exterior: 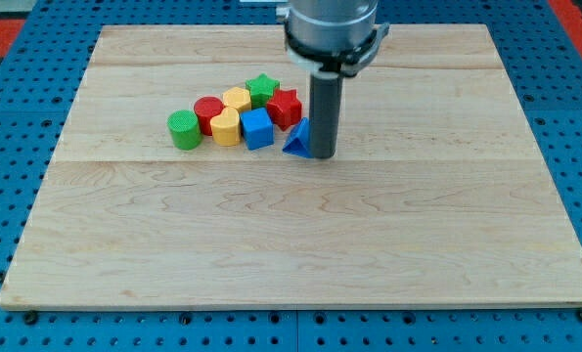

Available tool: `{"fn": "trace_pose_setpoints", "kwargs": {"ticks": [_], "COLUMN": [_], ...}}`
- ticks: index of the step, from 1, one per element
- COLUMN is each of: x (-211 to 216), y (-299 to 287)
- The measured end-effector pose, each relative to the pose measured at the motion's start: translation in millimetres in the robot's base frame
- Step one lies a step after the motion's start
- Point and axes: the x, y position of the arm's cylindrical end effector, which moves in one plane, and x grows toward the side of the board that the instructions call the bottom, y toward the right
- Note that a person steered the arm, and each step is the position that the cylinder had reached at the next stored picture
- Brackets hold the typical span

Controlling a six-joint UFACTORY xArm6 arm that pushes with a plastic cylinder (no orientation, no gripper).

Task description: Move the blue blocks into the group of blocks

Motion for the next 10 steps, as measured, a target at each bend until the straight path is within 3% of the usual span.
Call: {"fn": "trace_pose_setpoints", "kwargs": {"ticks": [1, 3, 8, 9, 10], "x": [-24.4, -30.6, 87.7, 79.0, 49.3], "y": [15.6, -20.4, -91.4, -173.5, -206.8]}}
